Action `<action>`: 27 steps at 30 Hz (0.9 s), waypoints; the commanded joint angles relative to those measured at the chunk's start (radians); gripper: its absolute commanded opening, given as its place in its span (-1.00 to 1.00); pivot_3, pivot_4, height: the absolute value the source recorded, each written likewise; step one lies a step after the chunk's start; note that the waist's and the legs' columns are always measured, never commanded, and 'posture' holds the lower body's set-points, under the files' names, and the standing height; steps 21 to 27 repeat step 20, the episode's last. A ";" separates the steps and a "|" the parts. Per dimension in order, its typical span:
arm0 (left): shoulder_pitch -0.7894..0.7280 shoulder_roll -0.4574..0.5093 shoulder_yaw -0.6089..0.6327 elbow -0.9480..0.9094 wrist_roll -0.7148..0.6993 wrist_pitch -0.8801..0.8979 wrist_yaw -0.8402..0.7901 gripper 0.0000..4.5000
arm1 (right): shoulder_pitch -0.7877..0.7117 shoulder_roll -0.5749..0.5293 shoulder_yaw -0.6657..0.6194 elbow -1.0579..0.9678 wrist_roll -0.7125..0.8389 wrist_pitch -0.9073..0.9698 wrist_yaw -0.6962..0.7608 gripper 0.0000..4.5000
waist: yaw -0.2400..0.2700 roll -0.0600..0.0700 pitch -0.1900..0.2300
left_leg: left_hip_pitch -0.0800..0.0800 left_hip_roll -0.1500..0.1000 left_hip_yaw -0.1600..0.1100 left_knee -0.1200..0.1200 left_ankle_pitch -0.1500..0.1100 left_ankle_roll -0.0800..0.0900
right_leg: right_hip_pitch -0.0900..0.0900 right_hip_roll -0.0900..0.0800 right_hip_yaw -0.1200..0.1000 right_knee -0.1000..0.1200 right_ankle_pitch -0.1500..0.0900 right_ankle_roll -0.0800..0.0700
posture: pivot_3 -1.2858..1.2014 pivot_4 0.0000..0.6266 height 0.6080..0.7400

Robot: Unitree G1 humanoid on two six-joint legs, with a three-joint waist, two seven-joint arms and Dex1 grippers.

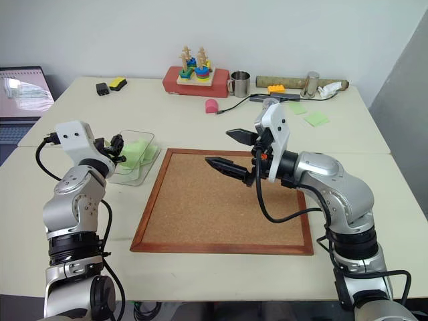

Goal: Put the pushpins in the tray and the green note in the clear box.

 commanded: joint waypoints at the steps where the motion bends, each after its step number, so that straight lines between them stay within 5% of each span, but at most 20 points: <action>1: -0.003 0.031 0.008 -0.063 -0.006 -0.002 -0.012 0.46 | -0.020 -0.006 -0.021 -0.007 0.003 -0.030 -0.001 1.00 | 0.000 0.000 0.000 | 0.000 0.000 0.000 0.000 0.000 0.000 | 0.000 0.000 0.000 0.000 0.000 0.000 | 0.03 -0.52 1.00; 7: 0.011 0.082 -0.053 -0.245 -0.100 0.116 -0.173 0.98 | 0.009 -0.050 -0.058 0.022 -0.038 -0.071 -0.023 1.00 | 0.002 -0.001 0.000 | -0.003 0.000 -0.001 0.000 0.000 0.000 | -0.002 0.000 -0.001 0.000 0.000 0.000 | 0.03 -0.52 1.00; 12: 0.140 0.170 -0.110 -0.438 -0.286 0.309 -0.392 0.98 | 0.119 -0.125 -0.090 0.001 -0.074 -0.117 -0.002 1.00 | -0.001 -0.001 0.000 | -0.006 0.000 0.001 0.000 0.000 0.000 | -0.005 -0.001 0.001 0.000 0.000 0.000 | 0.03 -0.52 1.00; 20: 0.277 0.386 -0.178 -0.452 -0.299 0.280 -0.673 0.98 | 0.250 -0.263 -0.122 0.019 -0.081 -0.160 0.093 1.00 | -0.004 -0.001 0.001 | -0.012 0.001 0.002 0.000 0.000 0.000 | -0.014 0.001 0.002 0.003 0.000 0.000 | 0.03 -0.52 1.00; 27: 0.277 0.386 -0.178 -0.452 -0.299 0.280 -0.673 0.98 | 0.250 -0.263 -0.122 0.019 -0.081 -0.160 0.093 1.00 | -0.004 -0.001 0.001 | -0.012 0.001 0.002 0.000 0.000 0.000 | -0.014 0.001 0.002 0.003 0.000 0.000 | 0.03 -0.52 1.00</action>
